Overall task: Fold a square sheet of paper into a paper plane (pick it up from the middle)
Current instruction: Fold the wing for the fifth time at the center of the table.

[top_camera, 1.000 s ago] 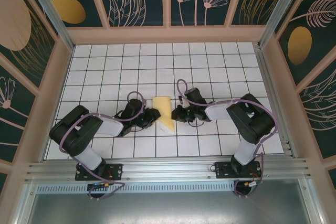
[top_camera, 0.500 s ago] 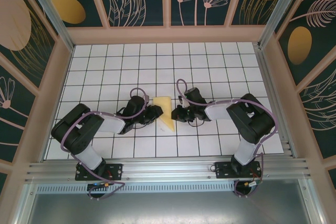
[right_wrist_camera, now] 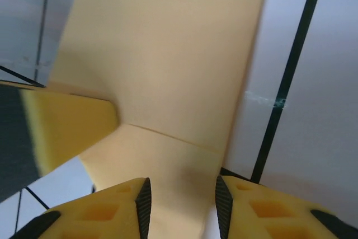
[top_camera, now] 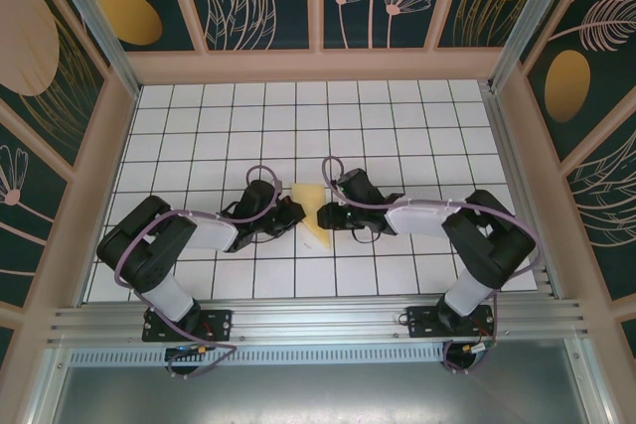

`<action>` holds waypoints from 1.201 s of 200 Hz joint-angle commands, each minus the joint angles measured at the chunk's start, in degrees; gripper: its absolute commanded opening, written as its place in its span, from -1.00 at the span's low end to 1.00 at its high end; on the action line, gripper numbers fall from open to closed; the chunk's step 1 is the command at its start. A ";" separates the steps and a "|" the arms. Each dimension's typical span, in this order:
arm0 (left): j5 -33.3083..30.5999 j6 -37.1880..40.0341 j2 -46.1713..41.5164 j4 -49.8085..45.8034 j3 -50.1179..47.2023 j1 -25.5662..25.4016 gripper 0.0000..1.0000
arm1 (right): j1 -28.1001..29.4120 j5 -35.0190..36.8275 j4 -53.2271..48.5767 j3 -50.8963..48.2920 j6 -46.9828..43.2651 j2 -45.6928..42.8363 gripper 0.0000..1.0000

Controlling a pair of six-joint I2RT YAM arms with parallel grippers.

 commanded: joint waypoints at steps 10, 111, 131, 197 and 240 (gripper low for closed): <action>0.42 -0.53 -1.04 -2.55 2.23 0.21 -1.00 | 3.13 16.47 2.17 -4.73 -4.44 -9.35 -0.22; 0.36 0.07 -0.44 -5.04 4.01 0.16 -0.99 | 19.46 33.95 9.32 -3.69 -25.36 -1.14 -0.21; 0.53 0.05 -0.42 -4.83 4.06 0.18 -0.99 | 20.46 35.35 10.01 -2.78 -26.51 2.03 -0.25; 0.71 0.18 -0.59 -4.91 3.77 0.17 -0.99 | 21.53 39.85 10.44 -0.74 -28.83 6.42 -0.47; 0.44 0.16 -0.89 -5.24 3.70 0.13 -0.95 | 21.68 39.91 9.94 -0.55 -28.11 8.04 -0.76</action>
